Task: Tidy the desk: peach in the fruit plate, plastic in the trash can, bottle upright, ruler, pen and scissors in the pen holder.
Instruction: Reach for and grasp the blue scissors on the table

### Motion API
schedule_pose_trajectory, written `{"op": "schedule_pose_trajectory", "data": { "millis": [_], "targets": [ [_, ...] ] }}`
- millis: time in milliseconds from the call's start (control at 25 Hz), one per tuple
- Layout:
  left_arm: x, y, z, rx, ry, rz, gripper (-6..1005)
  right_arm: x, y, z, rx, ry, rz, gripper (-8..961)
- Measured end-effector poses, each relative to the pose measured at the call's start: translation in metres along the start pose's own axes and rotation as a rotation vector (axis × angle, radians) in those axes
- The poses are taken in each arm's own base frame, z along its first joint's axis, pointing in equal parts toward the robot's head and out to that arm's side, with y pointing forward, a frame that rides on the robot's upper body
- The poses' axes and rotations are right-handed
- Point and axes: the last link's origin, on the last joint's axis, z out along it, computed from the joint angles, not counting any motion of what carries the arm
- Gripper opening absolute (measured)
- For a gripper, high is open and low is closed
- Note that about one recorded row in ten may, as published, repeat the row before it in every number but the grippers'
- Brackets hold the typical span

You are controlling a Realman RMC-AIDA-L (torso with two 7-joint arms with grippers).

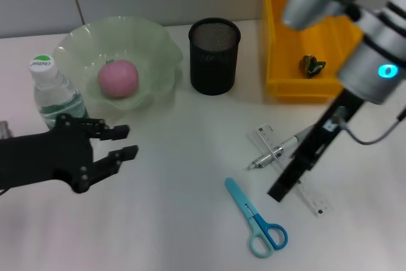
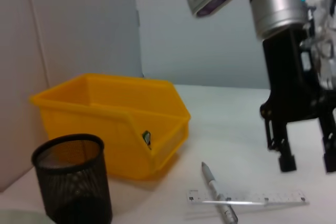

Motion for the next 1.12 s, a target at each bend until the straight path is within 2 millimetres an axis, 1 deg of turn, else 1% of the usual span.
{"op": "schedule_pose_trajectory", "data": {
  "millis": [40, 80, 120, 160, 200, 240, 400, 480, 600, 800, 920, 1000, 1120],
  "targets": [
    [-0.001, 0.000, -0.002, 0.002, 0.009, -0.004, 326, 0.000, 0.000, 0.000, 0.000, 0.000, 0.000, 719],
    [-0.001, 0.000, -0.002, 0.002, 0.009, -0.004, 326, -0.007, 0.003, 0.003, 0.011, 0.013, -0.007, 719],
    [-0.006, 0.002, -0.011, 0.007, 0.046, -0.027, 326, -0.013, 0.007, 0.007, 0.021, 0.027, -0.018, 718],
    [-0.006, 0.002, -0.011, 0.007, 0.046, -0.027, 329, -0.018, 0.009, 0.010, 0.033, 0.041, -0.026, 718],
    [-0.008, 0.003, -0.014, 0.003, 0.062, -0.038, 332, -0.026, 0.013, 0.018, 0.060, 0.074, -0.043, 717],
    [-0.008, 0.003, -0.014, 0.003, 0.062, -0.038, 335, -0.026, 0.013, 0.018, 0.060, 0.074, -0.043, 716],
    [-0.011, 0.004, -0.015, -0.010, 0.081, -0.069, 348, -0.040, 0.015, 0.032, 0.145, 0.116, -0.051, 713],
    [-0.012, 0.005, -0.015, -0.011, 0.081, -0.072, 359, -0.042, 0.014, 0.034, 0.159, 0.117, -0.046, 710],
    [-0.020, 0.008, -0.009, -0.025, 0.103, -0.099, 374, -0.046, 0.012, 0.041, 0.189, 0.119, -0.037, 706],
    [-0.022, 0.008, -0.004, -0.036, 0.118, -0.113, 561, -0.052, 0.016, 0.048, 0.169, 0.108, -0.051, 700],
    [-0.022, 0.008, -0.004, -0.036, 0.119, -0.113, 620, -0.052, 0.016, 0.052, 0.177, 0.115, -0.078, 697],
    [-0.022, 0.008, -0.005, -0.034, 0.119, -0.113, 660, -0.052, 0.018, 0.059, 0.195, 0.136, -0.126, 694],
    [-0.023, 0.008, -0.006, -0.030, 0.121, -0.110, 719, -0.052, 0.018, 0.063, 0.210, 0.146, -0.155, 691]
  ]
}}
